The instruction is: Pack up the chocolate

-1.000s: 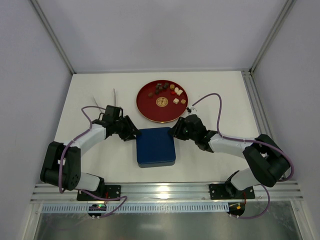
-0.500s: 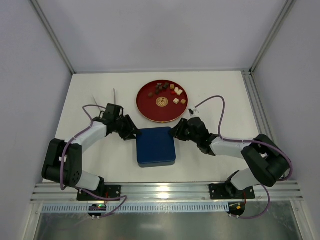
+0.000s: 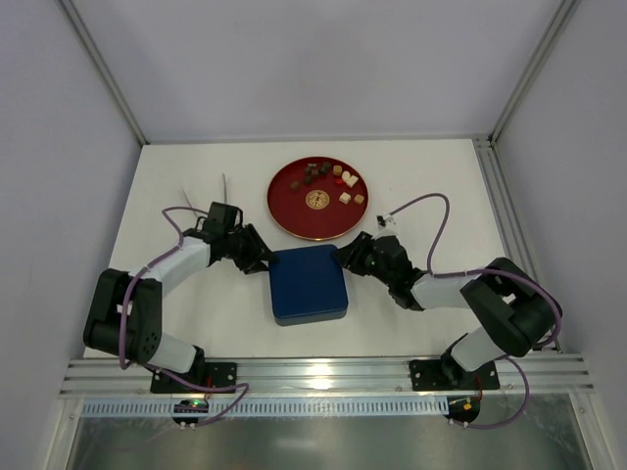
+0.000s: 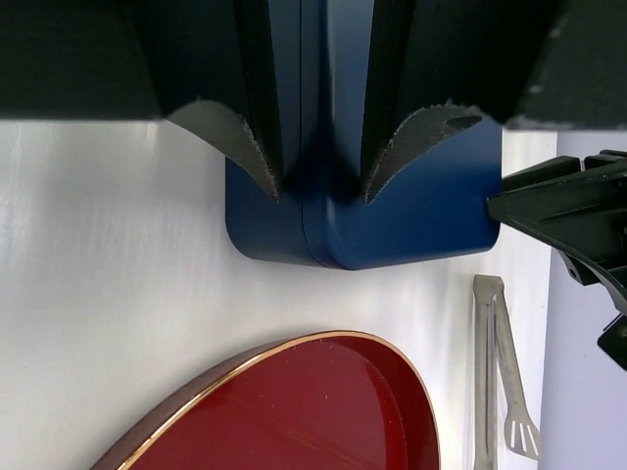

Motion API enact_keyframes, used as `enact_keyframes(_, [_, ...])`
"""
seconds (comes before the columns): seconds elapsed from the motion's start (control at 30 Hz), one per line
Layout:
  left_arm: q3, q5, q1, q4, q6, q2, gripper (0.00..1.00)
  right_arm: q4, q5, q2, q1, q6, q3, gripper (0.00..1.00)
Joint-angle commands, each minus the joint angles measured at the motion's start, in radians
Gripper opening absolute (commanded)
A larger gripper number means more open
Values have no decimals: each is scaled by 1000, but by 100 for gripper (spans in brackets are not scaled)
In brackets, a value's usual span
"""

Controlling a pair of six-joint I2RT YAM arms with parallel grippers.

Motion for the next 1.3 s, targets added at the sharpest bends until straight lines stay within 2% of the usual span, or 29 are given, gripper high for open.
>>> enact_keyframes(0.0, [-122,-284,-57,-223,51,175,31,-448,-79,60,41,-62,-111,24])
enact_keyframes(0.13, [-99,-299,-57,-268,84,149,35,-536,-56,-50,52,-65,-120,24])
enact_keyframes(0.23, [-61,-320,-57,-312,115,127,38,-635,21,-153,76,-71,-91,28])
enact_keyframes(0.43, [11,-325,-57,-370,163,129,41,-725,44,-207,76,-96,-22,31])
enact_keyframes(0.63, [85,-356,-57,-432,210,112,52,-803,89,-251,62,-136,64,47])
enact_keyframes(0.83, [186,-400,-56,-496,244,88,57,-875,92,-303,32,-193,150,52])
enact_keyframes(0.9, [232,-408,-56,-518,256,77,62,-898,98,-329,23,-212,191,57])
enact_keyframes(1.13, [376,-422,-56,-582,322,-30,75,-994,147,-461,9,-254,285,74])
enact_keyframes(1.27, [401,-380,-56,-575,330,-128,81,-1044,165,-527,7,-274,329,83])
